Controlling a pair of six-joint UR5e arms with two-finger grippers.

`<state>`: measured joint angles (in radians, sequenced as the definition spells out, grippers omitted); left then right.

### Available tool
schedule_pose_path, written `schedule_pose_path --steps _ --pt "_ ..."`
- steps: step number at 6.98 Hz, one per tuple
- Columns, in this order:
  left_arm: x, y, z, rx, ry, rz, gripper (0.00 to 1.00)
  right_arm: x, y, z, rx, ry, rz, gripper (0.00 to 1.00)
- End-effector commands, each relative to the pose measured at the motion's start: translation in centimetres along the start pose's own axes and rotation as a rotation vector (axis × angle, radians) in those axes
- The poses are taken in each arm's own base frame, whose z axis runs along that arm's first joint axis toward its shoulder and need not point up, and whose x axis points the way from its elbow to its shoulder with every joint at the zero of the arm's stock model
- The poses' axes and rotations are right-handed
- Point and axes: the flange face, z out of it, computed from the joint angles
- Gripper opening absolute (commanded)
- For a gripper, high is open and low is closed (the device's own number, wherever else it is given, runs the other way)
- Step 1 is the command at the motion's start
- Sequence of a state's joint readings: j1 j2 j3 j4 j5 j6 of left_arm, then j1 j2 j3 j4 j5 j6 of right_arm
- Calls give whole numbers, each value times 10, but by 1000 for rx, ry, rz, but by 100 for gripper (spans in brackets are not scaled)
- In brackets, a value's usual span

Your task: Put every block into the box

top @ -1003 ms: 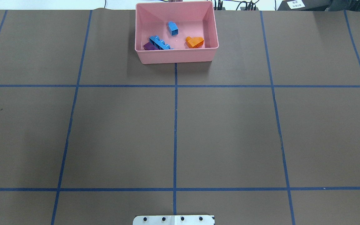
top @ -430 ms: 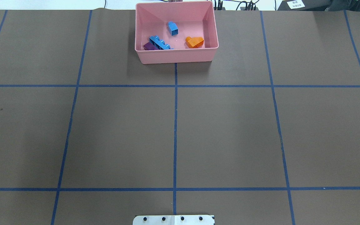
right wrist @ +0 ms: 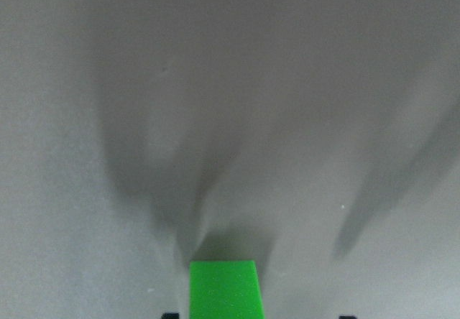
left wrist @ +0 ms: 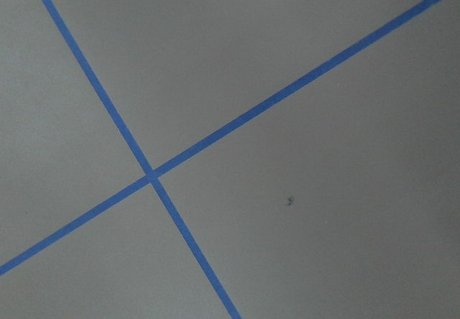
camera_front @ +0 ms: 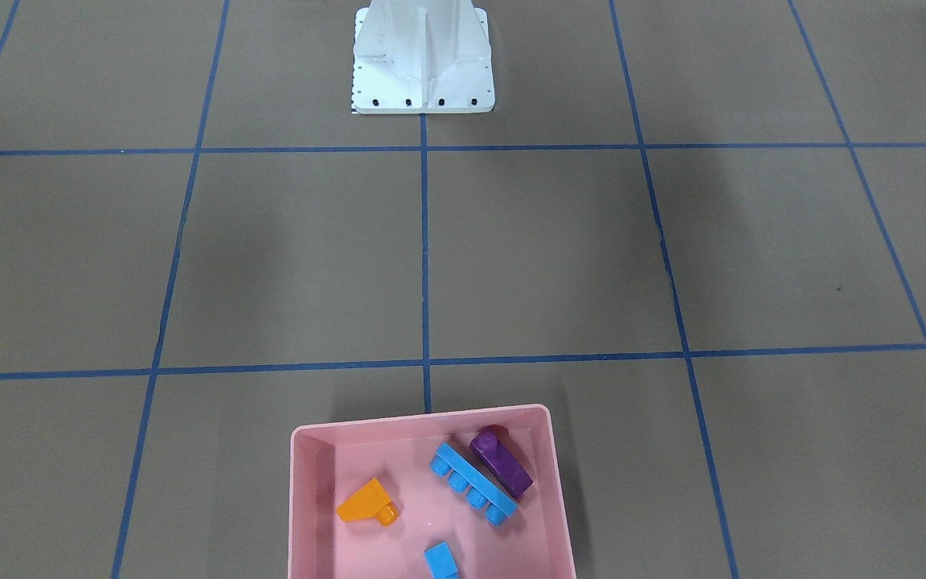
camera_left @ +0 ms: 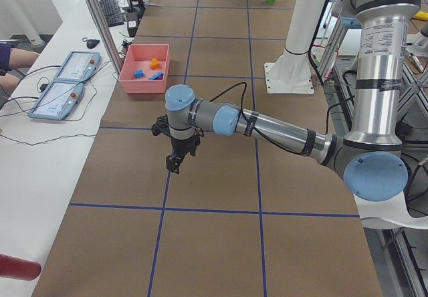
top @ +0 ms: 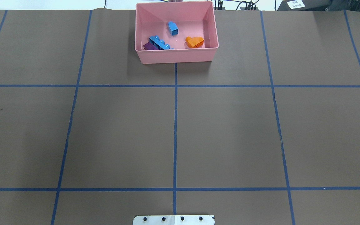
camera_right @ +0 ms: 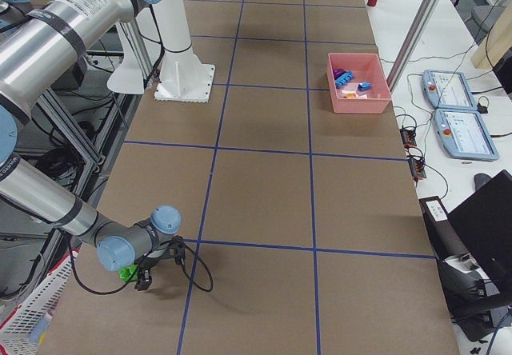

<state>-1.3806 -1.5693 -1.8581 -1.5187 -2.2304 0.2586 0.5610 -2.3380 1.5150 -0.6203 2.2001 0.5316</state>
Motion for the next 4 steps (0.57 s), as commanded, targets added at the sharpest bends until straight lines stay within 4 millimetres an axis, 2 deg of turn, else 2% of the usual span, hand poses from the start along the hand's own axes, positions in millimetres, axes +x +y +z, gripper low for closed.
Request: schedule_pose_path --steps 1,3,4 --pt "0 0 0 0 0 2 100 -3 -2 2 -13 3 -3 69" --pt "0 0 0 0 0 2 100 -5 -4 3 -22 6 -8 58" --pt "0 0 0 0 0 2 100 -7 -4 4 -34 10 -16 28"
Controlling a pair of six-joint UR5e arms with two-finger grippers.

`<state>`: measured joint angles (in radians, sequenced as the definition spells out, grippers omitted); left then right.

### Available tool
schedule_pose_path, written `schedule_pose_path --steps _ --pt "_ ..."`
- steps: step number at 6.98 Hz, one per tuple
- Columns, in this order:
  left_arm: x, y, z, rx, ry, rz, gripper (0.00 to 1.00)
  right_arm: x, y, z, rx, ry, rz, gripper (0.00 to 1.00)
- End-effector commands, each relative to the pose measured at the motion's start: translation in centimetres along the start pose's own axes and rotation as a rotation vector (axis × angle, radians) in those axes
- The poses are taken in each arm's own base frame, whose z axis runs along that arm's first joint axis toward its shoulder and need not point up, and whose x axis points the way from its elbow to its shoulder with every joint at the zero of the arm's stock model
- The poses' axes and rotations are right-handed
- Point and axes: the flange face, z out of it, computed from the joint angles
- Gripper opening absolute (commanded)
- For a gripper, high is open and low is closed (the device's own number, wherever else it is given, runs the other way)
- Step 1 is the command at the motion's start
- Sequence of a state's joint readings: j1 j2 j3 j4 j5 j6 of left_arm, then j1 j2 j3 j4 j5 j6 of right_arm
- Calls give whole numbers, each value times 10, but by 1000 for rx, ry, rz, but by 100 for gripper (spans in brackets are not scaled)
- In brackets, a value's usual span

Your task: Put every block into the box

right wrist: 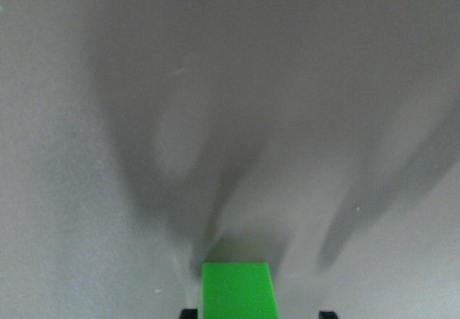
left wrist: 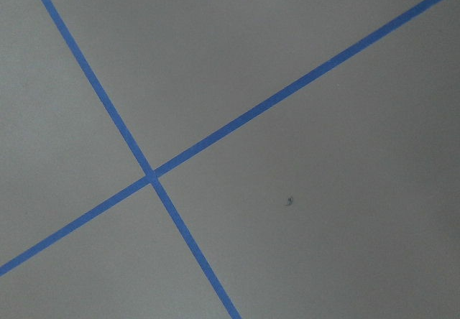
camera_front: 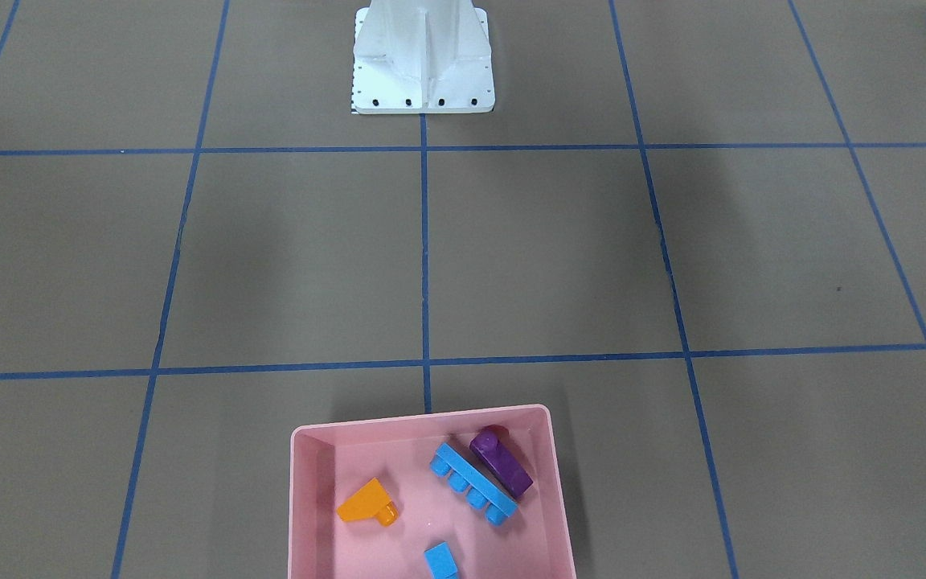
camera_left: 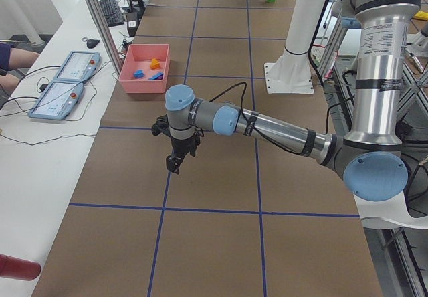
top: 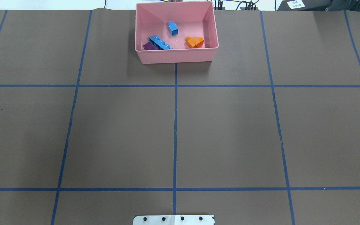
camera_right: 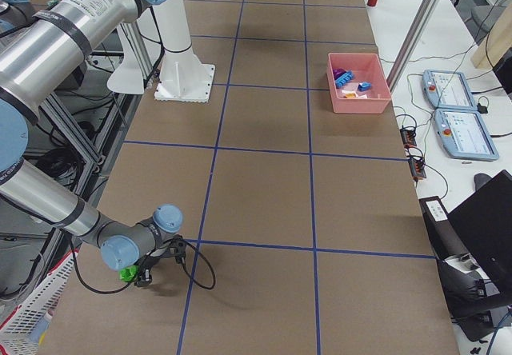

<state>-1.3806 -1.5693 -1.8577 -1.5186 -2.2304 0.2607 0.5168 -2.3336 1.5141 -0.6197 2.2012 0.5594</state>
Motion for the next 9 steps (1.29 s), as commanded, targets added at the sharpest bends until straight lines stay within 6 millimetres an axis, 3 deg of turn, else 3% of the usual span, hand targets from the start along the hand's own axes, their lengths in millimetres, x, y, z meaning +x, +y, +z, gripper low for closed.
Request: schedule_pose_path --steps 1,2,5,6,8,9 --pt "0 0 0 0 0 0 100 -5 -2 2 -23 9 -27 15" --pt "0 0 0 0 0 0 100 -8 -3 1 -14 3 -45 0" --pt "-1 1 1 -4 1 -3 100 -12 1 -6 35 -32 -94 0" --pt "-1 1 1 -4 1 -3 100 -8 12 -11 58 -45 -108 0" --pt "-1 1 1 -3 2 -7 100 11 55 -31 142 -55 -124 0" --pt "-1 3 2 -5 5 -12 100 12 59 -37 212 -76 -54 0"
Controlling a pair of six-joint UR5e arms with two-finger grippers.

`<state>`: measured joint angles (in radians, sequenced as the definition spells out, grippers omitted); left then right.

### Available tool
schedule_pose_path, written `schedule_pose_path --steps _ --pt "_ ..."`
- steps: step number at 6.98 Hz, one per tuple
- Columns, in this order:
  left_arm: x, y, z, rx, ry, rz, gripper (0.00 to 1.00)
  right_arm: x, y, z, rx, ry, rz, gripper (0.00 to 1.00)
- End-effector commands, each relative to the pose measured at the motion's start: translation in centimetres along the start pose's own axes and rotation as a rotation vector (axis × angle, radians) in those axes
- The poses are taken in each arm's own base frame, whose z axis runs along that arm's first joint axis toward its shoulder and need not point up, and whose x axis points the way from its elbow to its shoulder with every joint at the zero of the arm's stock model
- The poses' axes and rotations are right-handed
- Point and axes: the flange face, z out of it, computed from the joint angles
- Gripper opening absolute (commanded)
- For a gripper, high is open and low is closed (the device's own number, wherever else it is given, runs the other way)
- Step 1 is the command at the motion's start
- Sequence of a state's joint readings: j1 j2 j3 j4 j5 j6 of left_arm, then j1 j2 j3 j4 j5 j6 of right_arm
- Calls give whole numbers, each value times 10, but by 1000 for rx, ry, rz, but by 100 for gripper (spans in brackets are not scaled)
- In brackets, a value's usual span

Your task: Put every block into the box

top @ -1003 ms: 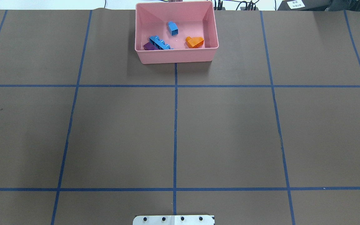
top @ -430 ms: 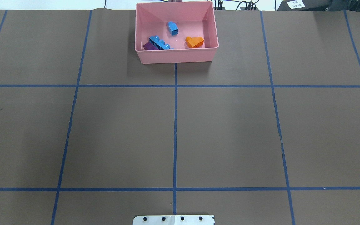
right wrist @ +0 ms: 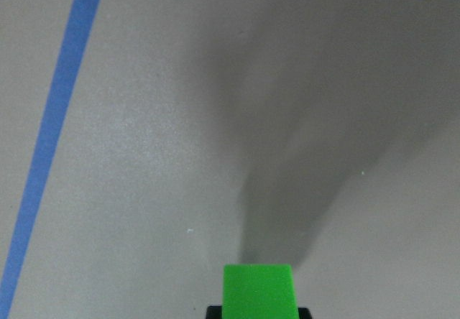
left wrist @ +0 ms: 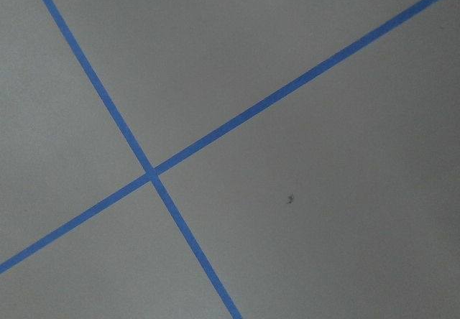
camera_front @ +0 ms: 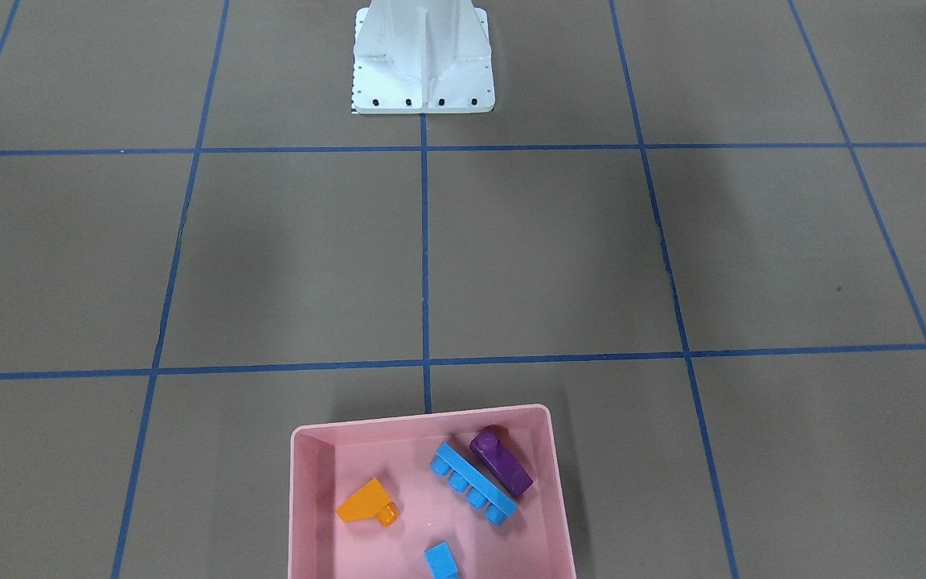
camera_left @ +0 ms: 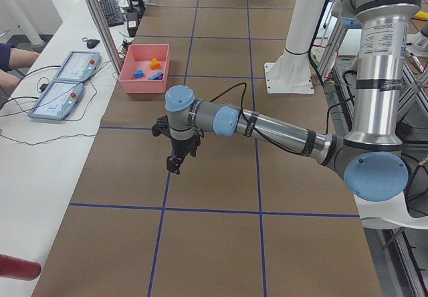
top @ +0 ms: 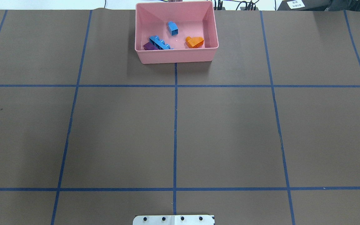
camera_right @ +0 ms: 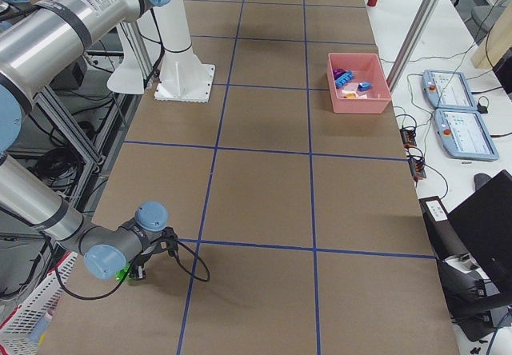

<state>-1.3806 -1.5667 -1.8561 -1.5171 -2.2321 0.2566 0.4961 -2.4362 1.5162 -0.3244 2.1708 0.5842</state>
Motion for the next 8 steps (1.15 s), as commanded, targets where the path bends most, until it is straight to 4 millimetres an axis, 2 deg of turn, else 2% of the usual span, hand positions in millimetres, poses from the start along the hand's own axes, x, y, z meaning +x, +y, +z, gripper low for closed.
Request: schedule_pose_path --steps 1,4,6,7,8 --pt "0 5 2 -4 10 -10 100 1 11 -18 162 -21 119 0" --pt "0 11 7 -10 31 -20 100 -10 1 -44 353 -52 240 0" --pt "-1 13 9 -13 32 -23 100 -20 -19 -68 462 -67 277 0" --pt "-1 13 8 -12 33 -26 100 -20 -51 -80 503 -79 308 0" --pt "-1 13 7 -10 33 -41 100 -25 -95 -102 515 -94 340 0"
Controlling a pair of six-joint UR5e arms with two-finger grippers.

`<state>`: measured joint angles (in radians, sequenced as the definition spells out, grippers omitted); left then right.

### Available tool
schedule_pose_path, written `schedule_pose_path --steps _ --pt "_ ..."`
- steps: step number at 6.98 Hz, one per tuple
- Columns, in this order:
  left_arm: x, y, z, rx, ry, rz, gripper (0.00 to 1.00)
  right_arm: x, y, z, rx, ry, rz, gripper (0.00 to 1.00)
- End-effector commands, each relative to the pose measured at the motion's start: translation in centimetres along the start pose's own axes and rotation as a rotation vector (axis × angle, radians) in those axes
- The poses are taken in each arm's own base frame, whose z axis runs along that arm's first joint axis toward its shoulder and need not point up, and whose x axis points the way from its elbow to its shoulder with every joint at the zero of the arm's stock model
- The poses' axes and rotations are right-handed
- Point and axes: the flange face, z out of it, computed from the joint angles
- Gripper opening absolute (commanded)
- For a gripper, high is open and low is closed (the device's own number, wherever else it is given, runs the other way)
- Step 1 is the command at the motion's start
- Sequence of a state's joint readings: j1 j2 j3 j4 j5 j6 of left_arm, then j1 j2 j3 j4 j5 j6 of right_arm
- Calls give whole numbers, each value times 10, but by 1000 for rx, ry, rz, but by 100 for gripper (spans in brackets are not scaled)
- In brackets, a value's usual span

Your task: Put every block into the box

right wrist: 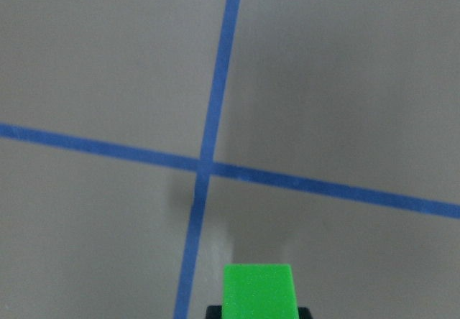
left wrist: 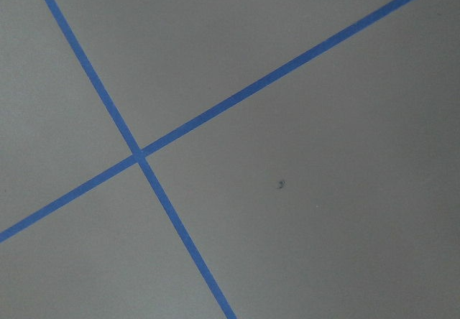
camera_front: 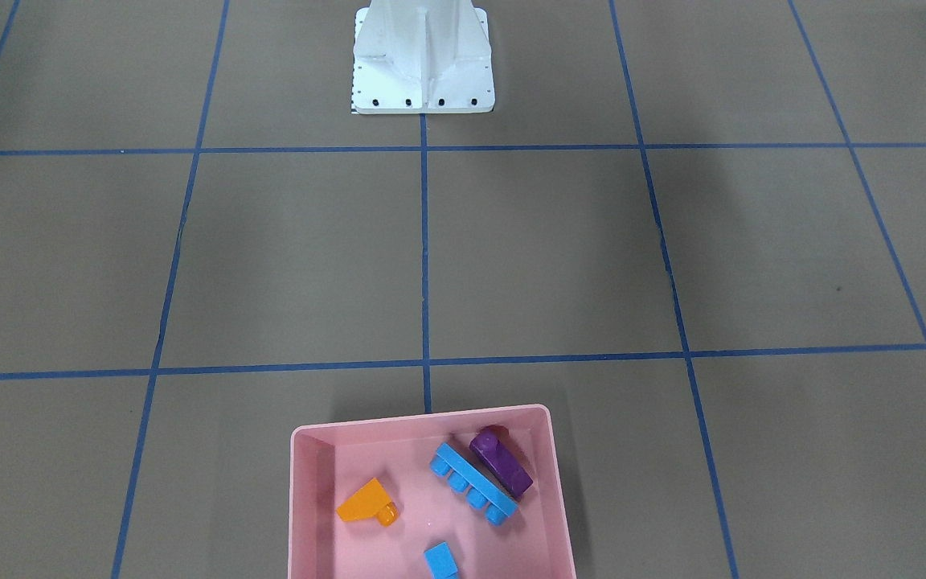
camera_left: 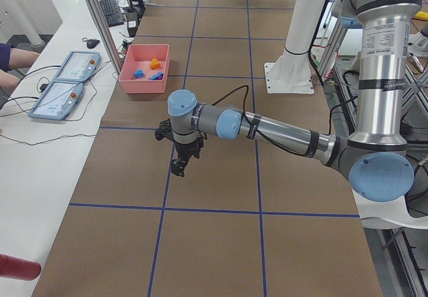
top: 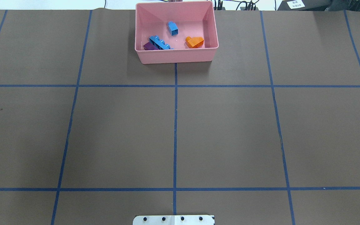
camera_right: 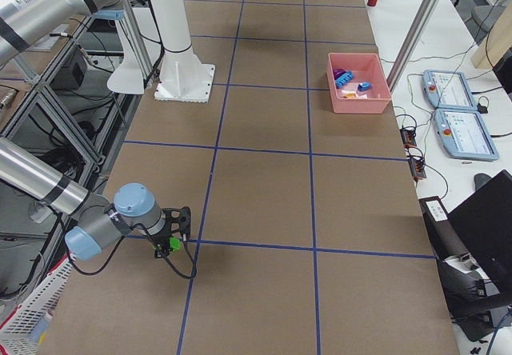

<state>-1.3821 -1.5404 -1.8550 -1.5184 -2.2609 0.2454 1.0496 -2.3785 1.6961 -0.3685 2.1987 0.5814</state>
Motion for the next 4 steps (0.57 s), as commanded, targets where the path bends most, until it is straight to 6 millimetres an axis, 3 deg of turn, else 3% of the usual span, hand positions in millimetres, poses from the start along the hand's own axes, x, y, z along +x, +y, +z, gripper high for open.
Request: schedule_pose_path --steps 1,4 --pt "-2 1 -7 14 -3 -71 100 -43 -93 -8 34 -13 73 0" --pt "-34 27 -34 74 25 -183 100 -102 -213 -40 50 0 144 0"
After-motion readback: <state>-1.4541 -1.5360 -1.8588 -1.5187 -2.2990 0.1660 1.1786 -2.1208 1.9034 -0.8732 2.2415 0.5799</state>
